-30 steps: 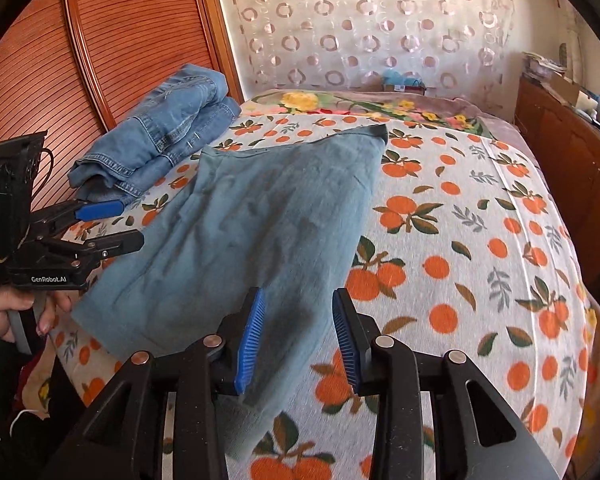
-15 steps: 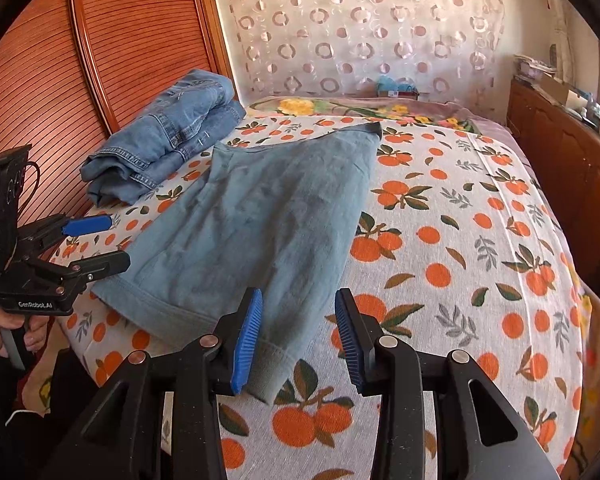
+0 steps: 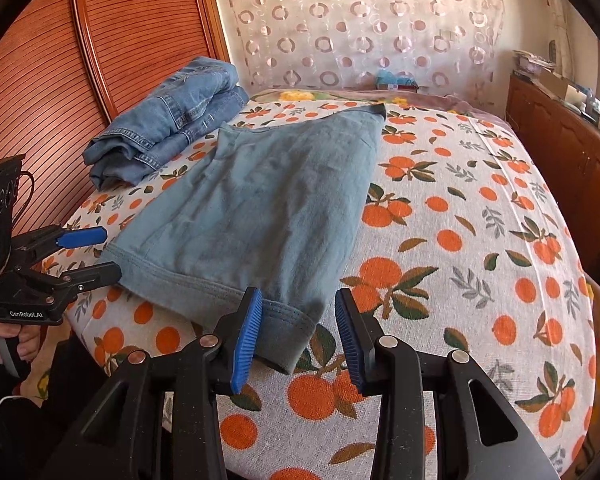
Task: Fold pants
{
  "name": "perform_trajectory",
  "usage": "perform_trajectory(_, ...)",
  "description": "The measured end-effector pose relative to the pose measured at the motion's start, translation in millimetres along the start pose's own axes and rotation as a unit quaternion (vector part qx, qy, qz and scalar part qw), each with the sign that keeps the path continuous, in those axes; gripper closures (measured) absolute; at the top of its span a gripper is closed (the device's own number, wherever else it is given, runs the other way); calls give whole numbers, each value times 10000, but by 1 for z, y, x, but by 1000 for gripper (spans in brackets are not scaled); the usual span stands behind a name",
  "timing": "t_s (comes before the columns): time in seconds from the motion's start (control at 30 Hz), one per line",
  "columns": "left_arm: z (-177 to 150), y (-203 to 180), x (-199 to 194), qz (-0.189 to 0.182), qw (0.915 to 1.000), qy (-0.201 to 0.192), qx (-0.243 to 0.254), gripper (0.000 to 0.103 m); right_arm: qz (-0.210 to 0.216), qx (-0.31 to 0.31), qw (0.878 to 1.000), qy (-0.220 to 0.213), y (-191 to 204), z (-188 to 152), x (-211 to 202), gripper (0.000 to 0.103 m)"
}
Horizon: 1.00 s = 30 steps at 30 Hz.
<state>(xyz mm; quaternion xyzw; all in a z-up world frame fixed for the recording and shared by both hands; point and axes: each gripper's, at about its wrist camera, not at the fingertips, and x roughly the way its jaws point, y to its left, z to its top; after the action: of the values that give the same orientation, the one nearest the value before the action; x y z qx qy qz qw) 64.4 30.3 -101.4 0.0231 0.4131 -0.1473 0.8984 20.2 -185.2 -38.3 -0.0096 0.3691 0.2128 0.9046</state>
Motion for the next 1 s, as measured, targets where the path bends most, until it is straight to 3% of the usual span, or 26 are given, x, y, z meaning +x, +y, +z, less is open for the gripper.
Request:
perform_trajectory(0.37,-6,-3,0,-374,9992,26,-116,60,85,82,9999,71,0,-6,5,64)
perform_trajectory(1.0,-13,-4,-5,-339,9991,-113,-212,70,179,158,9997,84,2,-17,0,64)
